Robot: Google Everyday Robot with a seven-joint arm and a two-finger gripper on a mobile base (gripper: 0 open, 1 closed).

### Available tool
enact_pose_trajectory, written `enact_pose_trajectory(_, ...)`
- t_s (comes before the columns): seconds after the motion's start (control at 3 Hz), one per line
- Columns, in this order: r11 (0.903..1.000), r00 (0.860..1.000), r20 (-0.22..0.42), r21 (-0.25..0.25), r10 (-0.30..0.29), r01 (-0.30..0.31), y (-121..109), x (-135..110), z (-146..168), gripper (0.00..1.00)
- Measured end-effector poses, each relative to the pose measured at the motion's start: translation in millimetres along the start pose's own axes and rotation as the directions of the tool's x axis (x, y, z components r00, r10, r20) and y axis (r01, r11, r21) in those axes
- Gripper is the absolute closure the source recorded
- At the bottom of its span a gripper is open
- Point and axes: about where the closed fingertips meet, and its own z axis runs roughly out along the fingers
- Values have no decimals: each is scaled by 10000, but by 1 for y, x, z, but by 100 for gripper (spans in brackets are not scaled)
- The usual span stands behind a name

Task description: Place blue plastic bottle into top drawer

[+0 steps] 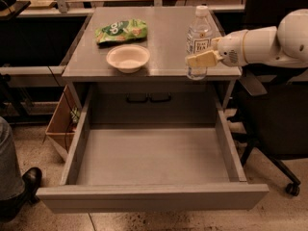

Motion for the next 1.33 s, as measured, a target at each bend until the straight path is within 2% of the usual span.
enact_pose_trajectory(0.33,9994,9995,-210,-241,229,-234,39,25,-21,100)
enact_pose_trajectory(0.67,9979,9969,-679,-479,396,-429,68,57,-27,100)
enact_pose_trajectory(1.0,9968,9899,-1372,-670,348,-444,85,88,-24,100)
enact_pose_trajectory(1.33,9958,9692,-2462,-891,1,-227,96,119,-13,100)
